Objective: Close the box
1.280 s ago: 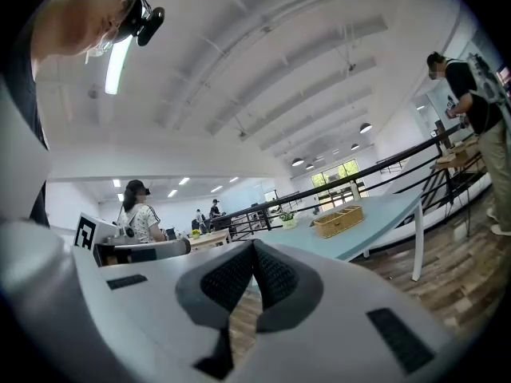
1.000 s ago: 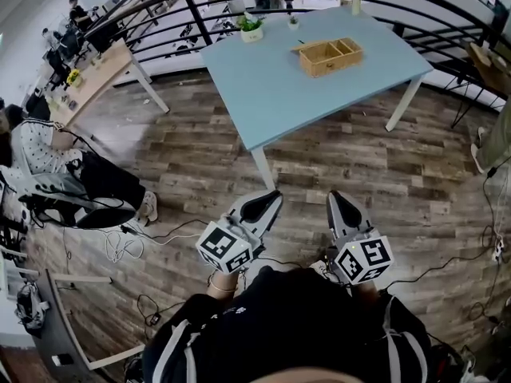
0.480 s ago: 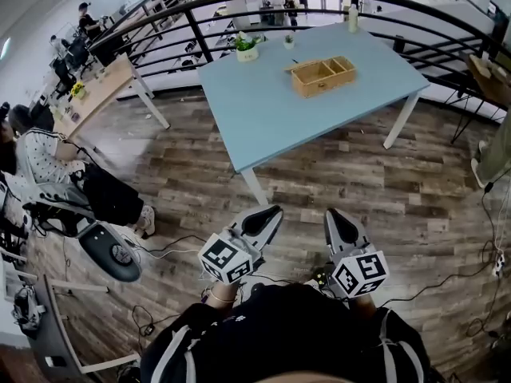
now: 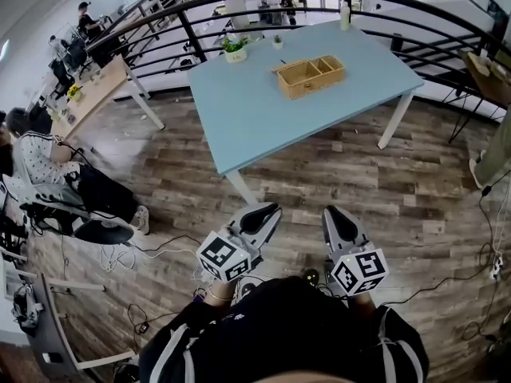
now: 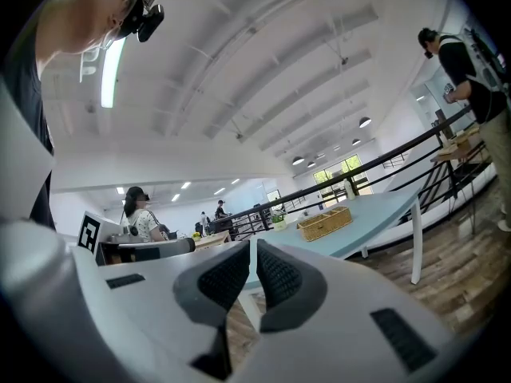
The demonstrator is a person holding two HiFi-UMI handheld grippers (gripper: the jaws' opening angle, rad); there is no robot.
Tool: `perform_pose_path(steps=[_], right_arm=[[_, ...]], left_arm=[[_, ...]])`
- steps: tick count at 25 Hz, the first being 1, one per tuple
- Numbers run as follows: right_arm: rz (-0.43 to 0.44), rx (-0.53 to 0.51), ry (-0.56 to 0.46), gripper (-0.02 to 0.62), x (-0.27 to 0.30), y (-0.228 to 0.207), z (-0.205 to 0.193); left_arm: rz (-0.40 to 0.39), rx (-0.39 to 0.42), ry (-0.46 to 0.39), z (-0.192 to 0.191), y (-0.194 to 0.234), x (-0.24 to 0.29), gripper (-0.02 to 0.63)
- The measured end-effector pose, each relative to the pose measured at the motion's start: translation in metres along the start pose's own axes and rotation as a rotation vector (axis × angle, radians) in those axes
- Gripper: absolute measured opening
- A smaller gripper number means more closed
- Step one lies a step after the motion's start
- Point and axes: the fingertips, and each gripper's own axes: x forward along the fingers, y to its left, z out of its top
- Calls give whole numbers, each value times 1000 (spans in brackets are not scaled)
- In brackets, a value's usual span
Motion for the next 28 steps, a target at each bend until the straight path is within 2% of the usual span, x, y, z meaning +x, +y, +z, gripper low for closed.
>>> perform_pose_path(steps=[15,28], right_arm=[[-5,23,23,54,-18,-29,-4],[-22,-13,28,69,15,-68,17]], left_arm=[[-1,-34,28,-5,-15,32,31],[-23,-48,-4,2,17,84,32]])
